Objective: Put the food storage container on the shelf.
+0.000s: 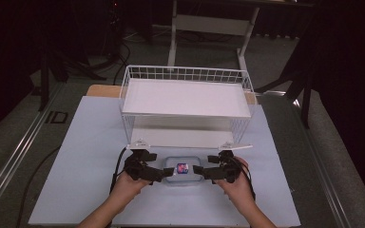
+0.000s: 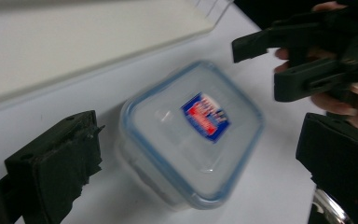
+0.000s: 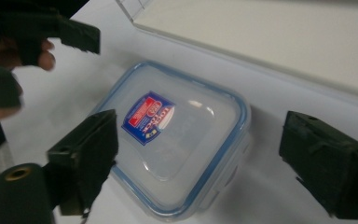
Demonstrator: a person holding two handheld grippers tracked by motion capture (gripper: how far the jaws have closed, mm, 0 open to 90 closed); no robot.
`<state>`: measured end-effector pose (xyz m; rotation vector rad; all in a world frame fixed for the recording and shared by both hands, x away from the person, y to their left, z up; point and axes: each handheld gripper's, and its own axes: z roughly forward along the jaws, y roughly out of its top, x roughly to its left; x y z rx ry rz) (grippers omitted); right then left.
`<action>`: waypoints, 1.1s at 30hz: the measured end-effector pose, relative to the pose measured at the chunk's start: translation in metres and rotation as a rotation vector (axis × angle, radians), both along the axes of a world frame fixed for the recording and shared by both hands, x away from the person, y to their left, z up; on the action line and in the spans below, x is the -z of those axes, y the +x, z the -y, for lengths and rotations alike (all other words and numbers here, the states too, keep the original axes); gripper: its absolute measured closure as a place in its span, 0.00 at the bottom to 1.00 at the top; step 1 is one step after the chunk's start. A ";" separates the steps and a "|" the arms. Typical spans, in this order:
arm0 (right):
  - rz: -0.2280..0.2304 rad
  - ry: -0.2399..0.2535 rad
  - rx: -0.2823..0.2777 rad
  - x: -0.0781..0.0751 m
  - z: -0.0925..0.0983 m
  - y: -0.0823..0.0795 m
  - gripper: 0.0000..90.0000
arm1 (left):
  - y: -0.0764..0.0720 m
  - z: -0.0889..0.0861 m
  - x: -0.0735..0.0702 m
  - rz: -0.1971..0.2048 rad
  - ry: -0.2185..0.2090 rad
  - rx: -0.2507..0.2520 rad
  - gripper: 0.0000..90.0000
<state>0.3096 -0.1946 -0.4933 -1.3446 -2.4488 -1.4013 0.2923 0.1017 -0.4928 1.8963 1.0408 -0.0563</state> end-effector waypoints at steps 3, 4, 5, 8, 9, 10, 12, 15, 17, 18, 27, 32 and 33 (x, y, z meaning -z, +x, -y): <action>-0.054 0.001 0.018 0.006 -0.001 0.004 0.13 | 0.005 0.004 0.007 -0.086 0.020 -0.028 0.01; -0.081 0.010 0.020 0.008 -0.001 0.005 0.14 | 0.007 0.005 0.010 -0.117 0.009 -0.027 0.01; -0.116 0.019 0.028 0.010 -0.001 0.007 0.15 | 0.009 0.005 0.013 -0.141 0.006 -0.041 0.01; -0.182 0.049 0.047 0.013 0.000 0.008 0.16 | 0.011 0.006 0.021 -0.209 -0.009 -0.057 0.01; -0.199 0.057 0.050 0.014 0.000 0.008 0.17 | 0.012 0.006 0.023 -0.226 -0.011 -0.066 0.01; -0.199 0.057 0.050 0.014 0.000 0.008 0.17 | 0.012 0.006 0.023 -0.226 -0.011 -0.066 0.06; -0.246 0.073 0.057 0.017 0.001 0.008 0.20 | 0.014 0.005 0.026 -0.255 -0.026 -0.087 0.07; -0.283 0.077 0.064 0.021 0.000 0.008 0.23 | 0.014 0.006 0.028 -0.271 -0.037 -0.094 0.10; -0.296 0.085 0.065 0.023 -0.001 0.009 0.25 | 0.013 0.006 0.029 -0.280 -0.051 -0.099 0.16; -0.302 0.085 0.065 0.023 -0.001 0.009 0.25 | 0.013 0.006 0.030 -0.290 -0.058 -0.094 0.17; -0.357 0.071 0.055 0.027 -0.006 0.011 0.36 | 0.013 0.007 0.038 -0.324 -0.075 -0.092 0.27; -0.406 0.099 0.076 0.028 -0.002 0.012 0.40 | 0.014 0.009 0.039 -0.334 -0.079 -0.081 0.29; -0.406 0.099 0.076 0.028 -0.002 0.012 0.40 | 0.013 0.010 0.038 -0.333 -0.075 -0.078 0.29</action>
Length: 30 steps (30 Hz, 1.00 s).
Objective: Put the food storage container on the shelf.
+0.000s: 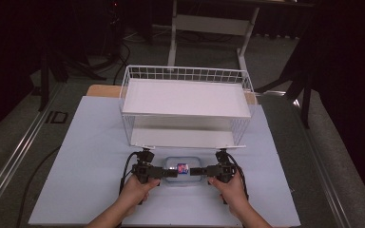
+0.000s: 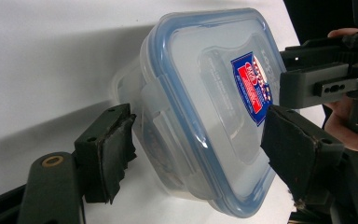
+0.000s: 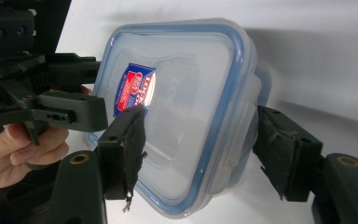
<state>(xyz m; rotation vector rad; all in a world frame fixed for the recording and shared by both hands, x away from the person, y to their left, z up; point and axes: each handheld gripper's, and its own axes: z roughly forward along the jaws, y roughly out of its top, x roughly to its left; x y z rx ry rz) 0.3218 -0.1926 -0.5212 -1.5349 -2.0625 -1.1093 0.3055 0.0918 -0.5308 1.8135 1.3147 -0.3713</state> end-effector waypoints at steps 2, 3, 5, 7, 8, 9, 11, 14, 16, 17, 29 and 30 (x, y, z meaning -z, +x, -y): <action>0.006 -0.006 0.005 -0.001 -0.001 -0.002 0.40 | -0.001 0.001 -0.001 0.005 0.009 0.003 0.30; 0.010 -0.008 0.007 -0.001 -0.001 -0.003 0.40 | -0.003 0.002 -0.002 0.015 0.010 -0.003 0.31; 0.016 -0.013 0.022 -0.001 -0.001 -0.007 0.40 | -0.007 0.002 -0.004 0.036 0.019 -0.007 0.34; 0.022 -0.015 0.027 -0.002 -0.001 -0.009 0.40 | -0.010 0.002 -0.006 0.056 0.027 -0.016 0.38; 0.029 -0.019 0.034 -0.002 -0.001 -0.011 0.40 | -0.015 0.003 -0.007 0.087 0.041 -0.016 0.38; 0.060 -0.022 0.024 -0.003 -0.001 -0.014 0.41 | -0.017 0.003 -0.007 0.103 0.044 -0.016 0.39; 0.098 -0.022 0.023 -0.002 -0.001 -0.019 0.41 | -0.020 0.002 -0.007 0.112 0.039 -0.021 0.41; 0.141 -0.037 0.017 -0.005 -0.001 -0.026 0.43 | -0.024 0.002 -0.010 0.130 0.055 -0.009 0.44; 0.155 -0.053 0.014 -0.008 -0.002 -0.029 0.43 | -0.027 0.002 -0.013 0.138 0.066 -0.007 0.46; 0.166 -0.059 0.015 -0.009 -0.003 -0.031 0.43 | -0.028 0.002 -0.014 0.145 0.074 -0.005 0.47; 0.237 -0.101 0.013 -0.017 -0.009 -0.036 0.43 | -0.041 0.003 -0.018 0.209 0.098 -0.043 0.52; 0.237 -0.101 0.013 -0.017 -0.009 -0.036 0.43 | -0.041 0.003 -0.018 0.213 0.095 -0.048 0.52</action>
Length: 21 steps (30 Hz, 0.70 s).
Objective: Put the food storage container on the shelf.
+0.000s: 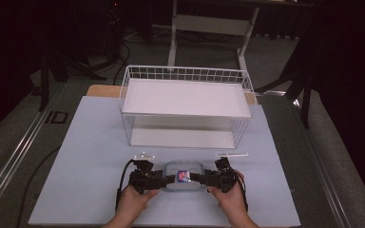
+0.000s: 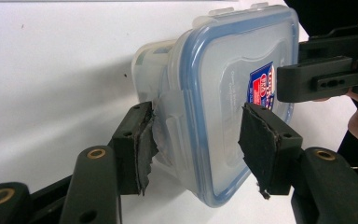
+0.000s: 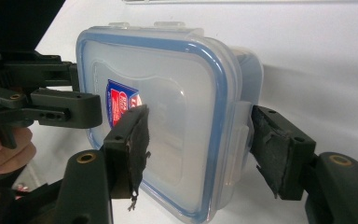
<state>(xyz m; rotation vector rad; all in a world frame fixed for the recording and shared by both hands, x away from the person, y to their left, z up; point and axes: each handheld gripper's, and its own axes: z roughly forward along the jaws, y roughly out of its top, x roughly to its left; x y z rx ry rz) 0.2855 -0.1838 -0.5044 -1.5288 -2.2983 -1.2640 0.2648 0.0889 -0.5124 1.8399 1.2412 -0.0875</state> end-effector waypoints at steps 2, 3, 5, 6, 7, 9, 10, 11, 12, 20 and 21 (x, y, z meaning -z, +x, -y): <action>0.022 -0.002 0.006 -0.004 -0.001 0.001 0.43 | 0.001 -0.001 -0.002 0.006 -0.002 -0.001 0.52; 0.022 -0.002 0.006 -0.004 -0.001 0.001 0.43 | 0.002 -0.001 -0.004 0.015 -0.002 -0.002 0.52; 0.044 0.008 0.010 -0.010 -0.002 0.003 0.43 | 0.005 -0.002 -0.009 0.029 -0.004 -0.004 0.52; 0.044 0.008 0.010 -0.010 -0.002 0.003 0.43 | 0.007 -0.002 -0.013 0.041 -0.005 -0.006 0.52; 0.053 0.009 0.012 -0.014 -0.002 0.005 0.43 | 0.008 -0.003 -0.015 0.046 -0.006 -0.008 0.52; 0.065 0.018 0.024 -0.019 -0.003 0.008 0.43 | 0.013 -0.004 -0.021 0.062 -0.009 -0.013 0.52; 0.073 0.031 0.028 -0.023 -0.003 0.012 0.43 | 0.015 -0.004 -0.024 0.072 -0.007 -0.012 0.52; 0.073 0.031 0.028 -0.023 -0.003 0.012 0.43 | 0.018 -0.004 -0.027 0.082 -0.007 -0.013 0.52; 0.092 0.038 0.034 -0.028 -0.004 0.018 0.43 | 0.021 -0.005 -0.030 0.089 -0.010 -0.018 0.52; 0.139 0.036 0.049 -0.040 -0.007 0.035 0.43 | 0.042 -0.006 -0.041 0.133 -0.012 -0.019 0.52; 0.144 0.036 0.052 -0.041 -0.007 0.037 0.43 | 0.046 -0.006 -0.041 0.136 -0.012 -0.018 0.52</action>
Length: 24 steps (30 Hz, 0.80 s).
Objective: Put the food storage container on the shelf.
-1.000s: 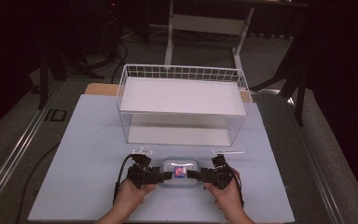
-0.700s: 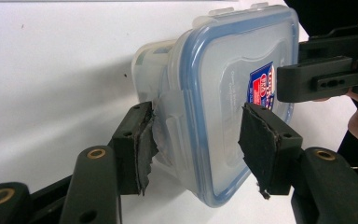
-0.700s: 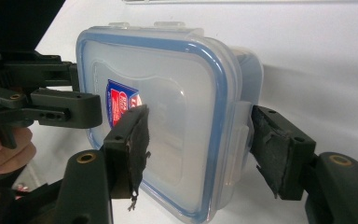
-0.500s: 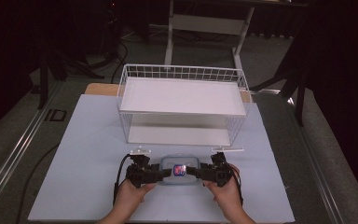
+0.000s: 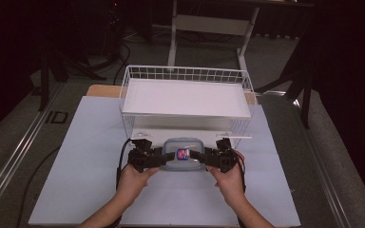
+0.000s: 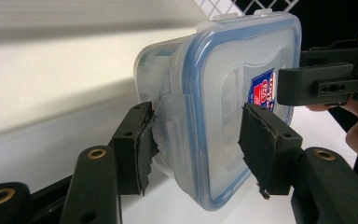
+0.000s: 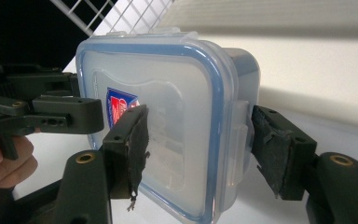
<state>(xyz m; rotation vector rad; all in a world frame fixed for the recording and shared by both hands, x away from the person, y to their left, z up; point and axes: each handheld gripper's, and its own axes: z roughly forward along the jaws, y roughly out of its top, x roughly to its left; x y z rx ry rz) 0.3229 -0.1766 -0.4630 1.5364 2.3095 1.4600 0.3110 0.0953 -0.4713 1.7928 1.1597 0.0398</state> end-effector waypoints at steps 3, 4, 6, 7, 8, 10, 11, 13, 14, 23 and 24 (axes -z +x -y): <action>0.013 0.007 0.011 -0.002 0.000 0.008 0.43 | 0.007 0.000 -0.001 0.018 -0.002 -0.002 0.52; 0.019 0.010 0.013 -0.002 0.000 0.011 0.43 | 0.009 0.000 -0.001 0.018 -0.004 -0.004 0.52; 0.023 0.011 0.017 -0.002 0.001 0.015 0.43 | 0.014 0.001 0.001 0.019 -0.001 -0.001 0.52; 0.026 0.012 0.025 0.000 0.000 0.019 0.43 | 0.017 0.001 0.002 0.015 -0.002 -0.002 0.52; 0.026 0.012 0.025 0.000 0.000 0.019 0.43 | 0.019 0.001 0.003 0.016 0.001 -0.002 0.52; 0.024 0.020 0.031 0.004 0.000 0.024 0.43 | 0.025 0.001 0.004 0.015 0.010 0.001 0.52; 0.025 0.021 0.033 0.006 0.000 0.025 0.43 | 0.027 0.001 0.005 0.012 0.009 0.002 0.52; 0.022 0.026 0.041 0.010 0.000 0.028 0.43 | 0.031 0.000 0.008 0.006 0.015 0.004 0.52; 0.014 0.031 0.044 0.012 -0.001 0.030 0.43 | 0.033 0.000 0.010 0.005 0.020 0.002 0.52; -0.001 0.052 0.062 0.031 -0.004 0.042 0.43 | 0.048 -0.003 0.022 0.003 0.023 0.000 0.51; -0.001 0.055 0.064 0.032 -0.004 0.043 0.43 | 0.049 -0.003 0.023 0.005 0.023 -0.002 0.51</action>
